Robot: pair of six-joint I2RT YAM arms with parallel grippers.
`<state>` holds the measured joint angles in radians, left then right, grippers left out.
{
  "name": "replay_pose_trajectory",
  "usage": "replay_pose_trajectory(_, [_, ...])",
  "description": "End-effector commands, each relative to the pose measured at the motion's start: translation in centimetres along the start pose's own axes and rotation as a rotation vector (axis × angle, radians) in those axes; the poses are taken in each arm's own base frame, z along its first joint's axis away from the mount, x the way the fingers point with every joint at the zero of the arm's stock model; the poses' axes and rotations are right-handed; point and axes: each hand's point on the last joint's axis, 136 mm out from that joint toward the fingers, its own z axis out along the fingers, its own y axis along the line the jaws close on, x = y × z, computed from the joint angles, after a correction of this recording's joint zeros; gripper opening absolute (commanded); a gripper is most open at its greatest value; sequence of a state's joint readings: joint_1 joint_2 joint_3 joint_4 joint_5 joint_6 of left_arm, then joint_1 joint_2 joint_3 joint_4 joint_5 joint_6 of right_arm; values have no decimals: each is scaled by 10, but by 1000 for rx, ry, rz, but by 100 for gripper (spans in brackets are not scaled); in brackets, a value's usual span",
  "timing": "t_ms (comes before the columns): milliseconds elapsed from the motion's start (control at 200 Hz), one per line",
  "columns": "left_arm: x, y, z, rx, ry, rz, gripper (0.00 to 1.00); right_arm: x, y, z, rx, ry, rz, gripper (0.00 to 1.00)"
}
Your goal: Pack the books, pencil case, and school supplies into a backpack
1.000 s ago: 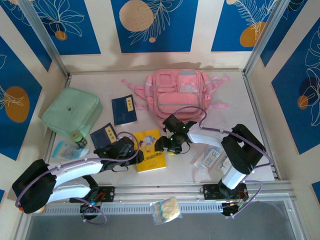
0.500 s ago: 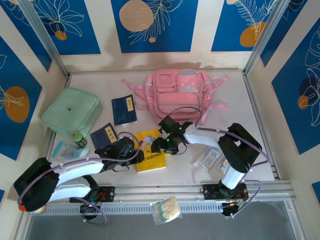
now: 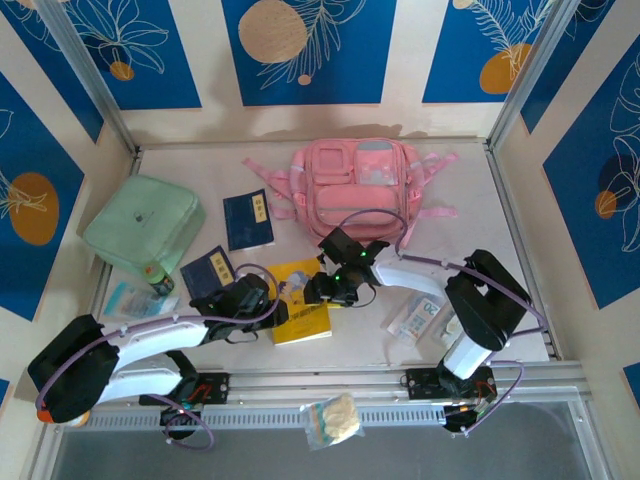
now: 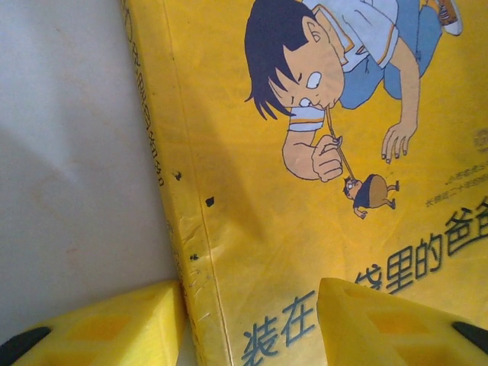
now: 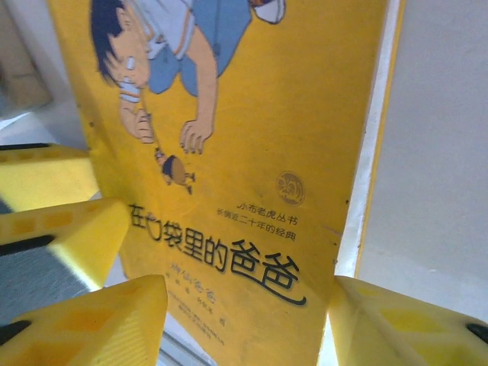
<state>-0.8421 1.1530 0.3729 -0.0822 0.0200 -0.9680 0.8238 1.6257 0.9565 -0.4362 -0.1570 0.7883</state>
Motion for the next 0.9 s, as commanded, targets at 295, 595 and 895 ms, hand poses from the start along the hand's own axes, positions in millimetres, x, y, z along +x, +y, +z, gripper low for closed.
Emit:
replay_pose_trajectory(295, [-3, -5, 0, 10, -12, 9, 49, 2, 6, -10, -21, 3, -13, 55])
replay_pose_trajectory(595, [-5, -11, -3, 41, -21, -20, 48, 0, -21, 16, 77, 20, 45, 64])
replay_pose_trajectory(895, [-3, -7, -1, 31, -22, -29, 48, 4, -9, 28, 57, 51, 19, 64])
